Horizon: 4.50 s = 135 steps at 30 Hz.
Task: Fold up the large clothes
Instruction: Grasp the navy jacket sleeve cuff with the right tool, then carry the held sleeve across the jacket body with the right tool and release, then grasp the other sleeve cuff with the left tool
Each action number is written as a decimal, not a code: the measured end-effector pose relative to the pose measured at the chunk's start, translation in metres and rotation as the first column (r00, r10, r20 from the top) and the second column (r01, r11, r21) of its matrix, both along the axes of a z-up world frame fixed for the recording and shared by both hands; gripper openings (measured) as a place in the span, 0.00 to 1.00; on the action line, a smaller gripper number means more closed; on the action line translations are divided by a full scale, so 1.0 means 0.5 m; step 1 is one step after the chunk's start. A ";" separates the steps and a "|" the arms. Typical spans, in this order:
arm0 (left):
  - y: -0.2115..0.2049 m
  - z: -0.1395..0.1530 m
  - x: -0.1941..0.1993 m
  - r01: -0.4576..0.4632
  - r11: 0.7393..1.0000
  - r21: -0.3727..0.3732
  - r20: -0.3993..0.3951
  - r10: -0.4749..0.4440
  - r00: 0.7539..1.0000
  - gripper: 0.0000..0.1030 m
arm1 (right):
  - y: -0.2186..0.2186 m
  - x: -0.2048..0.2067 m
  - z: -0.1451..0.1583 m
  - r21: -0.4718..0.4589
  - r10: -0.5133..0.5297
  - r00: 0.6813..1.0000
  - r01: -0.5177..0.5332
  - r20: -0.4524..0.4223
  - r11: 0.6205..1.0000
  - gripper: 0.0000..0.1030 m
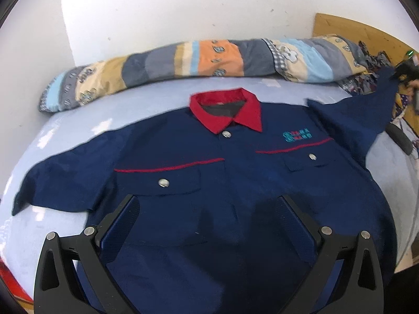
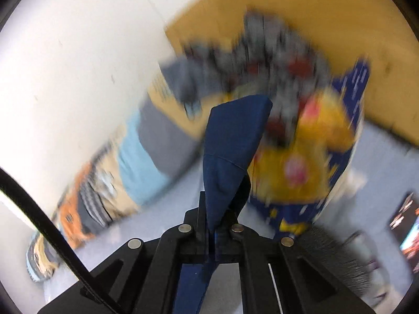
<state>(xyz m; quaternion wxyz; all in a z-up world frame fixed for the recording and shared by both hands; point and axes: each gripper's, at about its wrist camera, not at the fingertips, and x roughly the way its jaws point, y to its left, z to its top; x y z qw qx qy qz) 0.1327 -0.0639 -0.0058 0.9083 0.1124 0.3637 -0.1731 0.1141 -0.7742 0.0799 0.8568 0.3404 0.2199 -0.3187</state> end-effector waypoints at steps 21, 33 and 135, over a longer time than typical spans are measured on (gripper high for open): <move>0.218 0.089 0.007 -0.234 0.969 -0.074 0.053 0.238 0.970 1.00 | 0.678 0.204 0.340 -0.296 0.522 0.853 -0.500 -0.004 0.814 0.03; 0.444 0.121 0.008 -0.492 0.863 -0.114 0.074 0.501 0.862 1.00 | 1.312 0.448 -0.023 -0.145 0.797 0.534 -0.845 -0.282 0.515 0.02; 0.443 0.350 0.411 -0.204 0.767 -0.608 -0.026 0.237 0.971 0.01 | 0.877 0.174 -0.075 -0.106 0.617 0.764 -0.640 -0.187 0.761 0.72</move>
